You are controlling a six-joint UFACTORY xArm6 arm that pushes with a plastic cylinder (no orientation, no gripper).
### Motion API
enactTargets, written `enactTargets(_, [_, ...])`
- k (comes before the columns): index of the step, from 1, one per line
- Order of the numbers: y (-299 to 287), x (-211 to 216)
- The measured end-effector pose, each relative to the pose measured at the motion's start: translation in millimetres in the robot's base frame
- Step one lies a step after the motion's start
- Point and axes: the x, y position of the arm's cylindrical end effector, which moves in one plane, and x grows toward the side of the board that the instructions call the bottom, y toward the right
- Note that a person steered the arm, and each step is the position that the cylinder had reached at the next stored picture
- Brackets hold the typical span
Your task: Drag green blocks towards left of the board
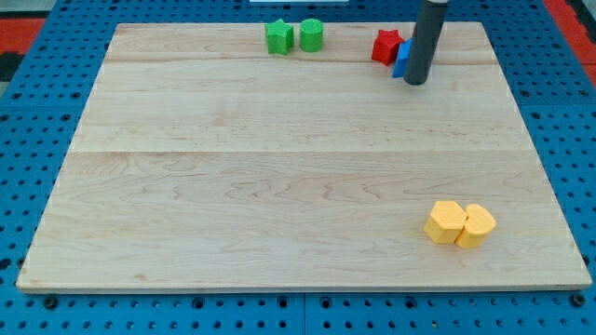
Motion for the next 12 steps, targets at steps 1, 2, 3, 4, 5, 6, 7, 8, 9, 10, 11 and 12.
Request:
enactTargets(1, [-2, 14])
enactTargets(2, [-19, 14])
enactTargets(3, [-33, 14])
enactTargets(4, [-38, 13])
enactTargets(5, [-38, 13])
enactTargets(6, [-44, 12])
enactTargets(7, [-64, -1])
enactTargets(8, [-66, -24])
enactTargets(9, [-76, -44])
enactTargets(10, [-79, -84])
enactTargets(11, [-102, -122])
enactTargets(12, [-159, -123])
